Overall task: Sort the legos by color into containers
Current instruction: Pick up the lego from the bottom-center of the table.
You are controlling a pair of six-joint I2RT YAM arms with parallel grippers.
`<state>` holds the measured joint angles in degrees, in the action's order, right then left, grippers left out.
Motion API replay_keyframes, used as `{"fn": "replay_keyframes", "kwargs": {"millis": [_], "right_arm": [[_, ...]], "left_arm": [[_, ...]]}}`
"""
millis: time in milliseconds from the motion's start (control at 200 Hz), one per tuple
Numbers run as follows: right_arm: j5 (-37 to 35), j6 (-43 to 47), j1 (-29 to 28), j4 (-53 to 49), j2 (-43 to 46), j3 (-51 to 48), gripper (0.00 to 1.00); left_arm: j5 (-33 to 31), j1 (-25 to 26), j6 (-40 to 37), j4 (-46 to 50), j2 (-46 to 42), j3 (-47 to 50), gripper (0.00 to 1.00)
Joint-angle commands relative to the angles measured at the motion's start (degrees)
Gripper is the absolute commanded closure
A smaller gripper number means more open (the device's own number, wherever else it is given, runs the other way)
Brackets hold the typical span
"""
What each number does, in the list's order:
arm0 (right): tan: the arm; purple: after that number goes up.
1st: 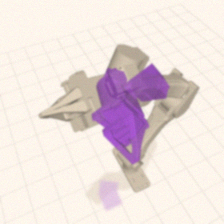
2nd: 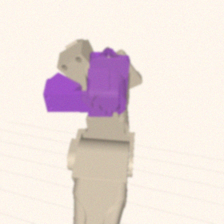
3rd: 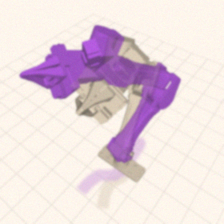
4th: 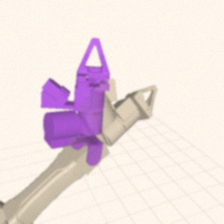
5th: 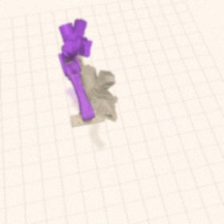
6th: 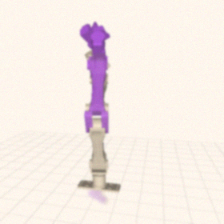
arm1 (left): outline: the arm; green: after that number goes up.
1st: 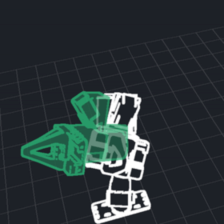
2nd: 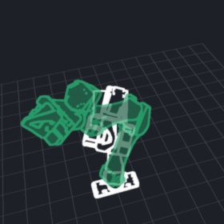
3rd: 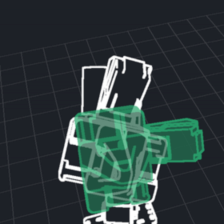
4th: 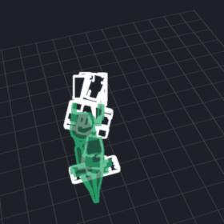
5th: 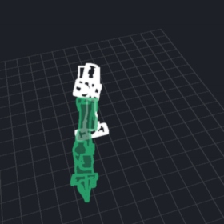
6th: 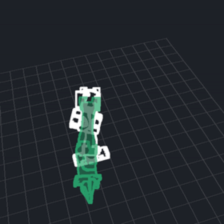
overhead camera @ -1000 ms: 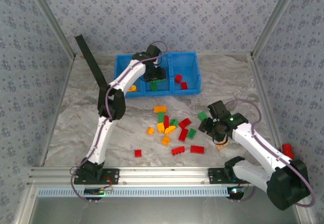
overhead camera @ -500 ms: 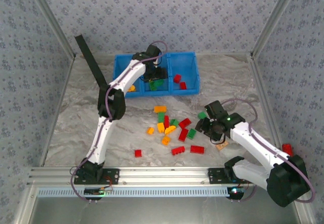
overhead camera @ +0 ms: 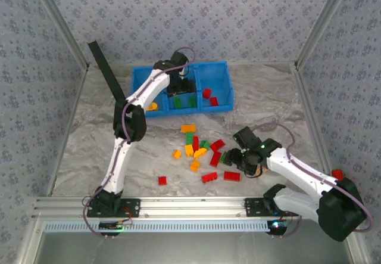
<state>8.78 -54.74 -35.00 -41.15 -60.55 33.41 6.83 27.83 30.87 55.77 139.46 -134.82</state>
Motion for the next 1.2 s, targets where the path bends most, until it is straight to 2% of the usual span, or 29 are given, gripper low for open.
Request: {"fn": "replay_keyframes", "kwargs": {"millis": [0,255,445,615,710,805,1004,1194], "right_arm": [[0.95,-0.15,-2.65,-0.64,-0.17,-1.82,0.23],[-1.08,-0.08,-7.81,2.29,-3.65,-3.42,0.18],[-2.73,-0.58,-10.35,3.1,-7.56,-3.79,0.22],[-4.28,-0.67,-11.13,3.42,-9.57,-3.9,0.33],[-4.87,-0.79,-11.15,3.88,-10.2,-3.96,0.39],[-5.18,-0.79,-11.18,4.22,-10.63,-4.25,0.48],[-5.13,0.65,-10.88,3.21,-11.71,-3.2,0.57],[-6.76,3.0,-10.48,-1.83,-11.47,2.66,0.58]], "left_arm": [[4.24,-0.24,-0.97,-1.75,-8.6,-1.62,0.2],[7.6,-0.24,-2.13,-1.54,-10.45,-2.12,0.19],[8.49,-0.06,-3.2,-1.74,-13.85,0.31,0.19],[7.11,0.27,-7.1,1.05,-19.89,5.72,0.19],[3.28,1.33,-11.02,2.68,-26.22,13.95,0.19],[0.7,2.21,-13.59,1.22,-34.91,27.57,0.19],[2.55,3.6,-15.14,-5.89,-52.58,54.56,0.19],[2.41,7.31,-13.64,-11.91,-60.2,69.74,0.19]]}}
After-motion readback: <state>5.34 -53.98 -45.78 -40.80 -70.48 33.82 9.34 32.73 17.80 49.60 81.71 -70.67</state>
